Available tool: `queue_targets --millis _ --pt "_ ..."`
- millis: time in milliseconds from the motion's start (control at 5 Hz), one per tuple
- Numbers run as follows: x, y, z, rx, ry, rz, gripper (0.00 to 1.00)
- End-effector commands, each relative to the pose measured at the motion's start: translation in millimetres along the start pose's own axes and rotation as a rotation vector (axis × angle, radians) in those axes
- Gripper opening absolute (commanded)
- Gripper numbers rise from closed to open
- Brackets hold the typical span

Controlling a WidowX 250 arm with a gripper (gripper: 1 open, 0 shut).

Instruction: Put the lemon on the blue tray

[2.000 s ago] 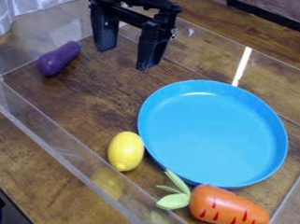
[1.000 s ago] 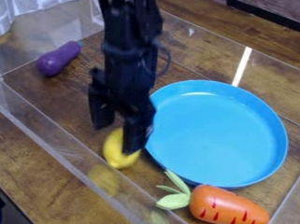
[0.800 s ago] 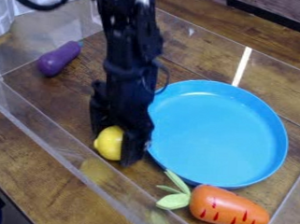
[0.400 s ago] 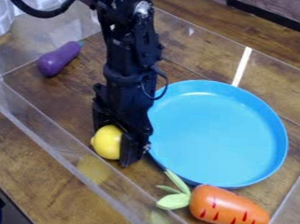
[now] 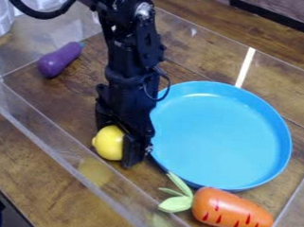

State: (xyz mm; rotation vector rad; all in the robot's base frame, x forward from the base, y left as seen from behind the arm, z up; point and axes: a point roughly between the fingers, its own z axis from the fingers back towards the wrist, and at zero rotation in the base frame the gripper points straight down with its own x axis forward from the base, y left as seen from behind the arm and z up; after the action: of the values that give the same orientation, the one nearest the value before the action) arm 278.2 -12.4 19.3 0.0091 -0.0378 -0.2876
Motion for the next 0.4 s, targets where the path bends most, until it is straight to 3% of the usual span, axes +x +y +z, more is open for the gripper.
queue_targets --millis 0,200 --pt "2.5 11.3 2.6 0.008 -0.029 0.009 0.0" --pt "2.3 14.9 2.2 0.006 -0.034 0.009 0.0"
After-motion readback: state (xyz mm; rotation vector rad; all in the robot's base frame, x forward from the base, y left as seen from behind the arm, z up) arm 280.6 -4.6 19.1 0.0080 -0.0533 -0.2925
